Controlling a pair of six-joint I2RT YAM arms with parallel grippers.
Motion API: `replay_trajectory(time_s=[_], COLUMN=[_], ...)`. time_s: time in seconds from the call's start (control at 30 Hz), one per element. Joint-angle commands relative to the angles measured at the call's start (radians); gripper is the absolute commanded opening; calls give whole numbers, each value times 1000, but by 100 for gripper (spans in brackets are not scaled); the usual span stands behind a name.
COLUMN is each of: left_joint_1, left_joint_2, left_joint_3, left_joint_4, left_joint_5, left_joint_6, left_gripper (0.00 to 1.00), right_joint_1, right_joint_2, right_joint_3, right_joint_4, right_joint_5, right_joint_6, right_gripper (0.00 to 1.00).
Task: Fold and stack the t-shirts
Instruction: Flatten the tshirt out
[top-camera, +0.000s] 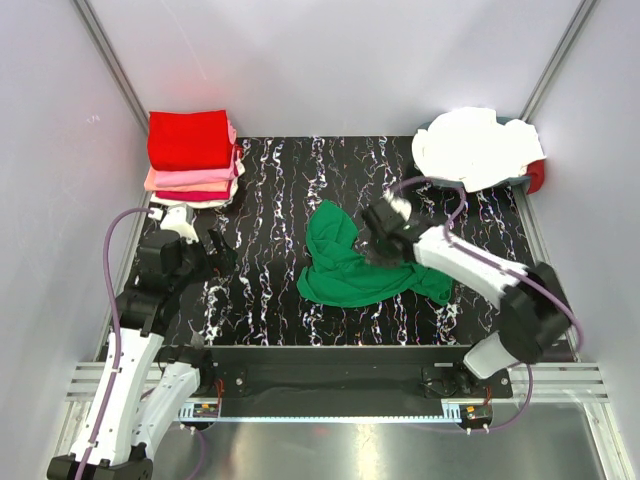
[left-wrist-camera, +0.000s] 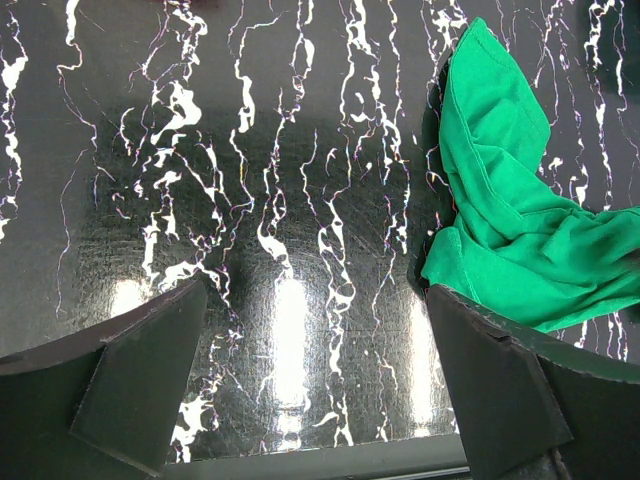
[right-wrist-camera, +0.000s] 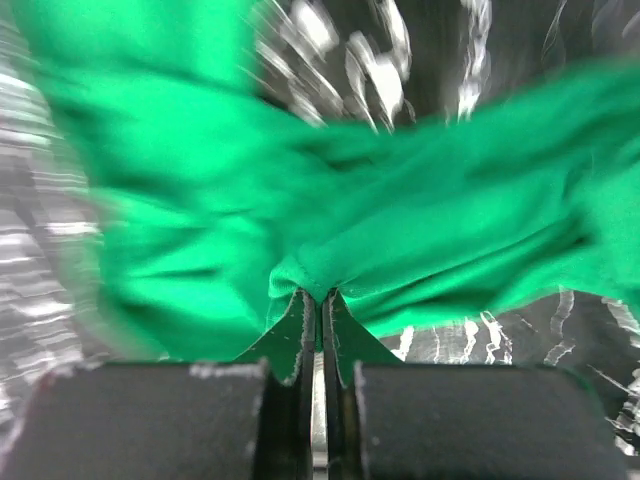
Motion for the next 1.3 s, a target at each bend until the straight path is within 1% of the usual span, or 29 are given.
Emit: replay_trajectory(time_s=[0.0,0.03,0.07,0.1,0.13,0.17,0.2,0.3,0.37,0.4,0.47,0.5,0.57,0.67,0.7,0.73,0.8,0.83,0.87,0.97,1.03,1.07,1.1,1.2,1.27], left_joint_1=[-4,-4,-4,-4,-4,-6,-8,-23,-49,-61,-113,-135,-199,-288,-313,-361,-399,-429,-442,-495,-518,-523,-529,-534,-534], left_joint_2=[5,8,9,9,12,15,20,51,81,95,140,155,215,319,350,414,488,561,597,716,766,773,770,764,778], left_joint_3=[25,33,43,48,51,60,67,67,54,51,36,30,25,34,39,44,62,71,94,149,163,157,143,65,25], left_joint_4=[42,42,42,43,53,60,69,95,109,128,151,175,200,258,286,301,333,341,346,320,280,266,269,312,361], left_joint_5=[-6,-3,-4,-1,19,26,34,48,48,48,40,22,-3,-27,-27,-67,-87,-89,-89,-116,-142,-153,-164,-152,-121], left_joint_6=[14,11,2,-4,-12,-26,-33,-50,-63,-69,-87,-92,-109,-128,-130,-132,-138,-142,-151,-190,-220,-262,-277,-337,-351], left_gripper=[99,99,99,99,99,99,99,97,97,96,96,96,96,95,94,94,91,89,85,83,84,85,89,94,95], right_joint_1=[3,3,3,3,1,3,3,3,3,3,3,3,3,3,3,3,3,3,3,3,3,3,3,3,1], right_joint_2=[-240,-307,-337,-363,-401,-421,-439,-545,-590,-632,-676,-714,-742,-777,-782,-794,-800,-797,-792,-772,-763,-762,-756,-739,-725], right_joint_3=[362,429,492,595,633,659,673,597,532,462,382,304,198,114,101,90,69,66,66,69,70,73,75,83,84], right_joint_4=[-240,-281,-352,-386,-420,-481,-505,-586,-641,-652,-658,-654,-651,-661,-663,-661,-637,-634,-629,-617,-605,-599,-595,-575,-560], right_joint_5=[179,253,289,323,396,429,456,556,579,582,566,535,500,457,453,447,438,437,435,426,424,426,430,435,437], right_joint_6=[-127,-158,-172,-188,-210,-215,-216,-160,-66,-38,20,32,77,132,141,147,137,132,128,115,106,103,97,68,52], right_gripper=[0,0,0,0,0,0,0,0,0,0,0,0,0,0,0,0,0,0,0,0,0,0,0,0,0])
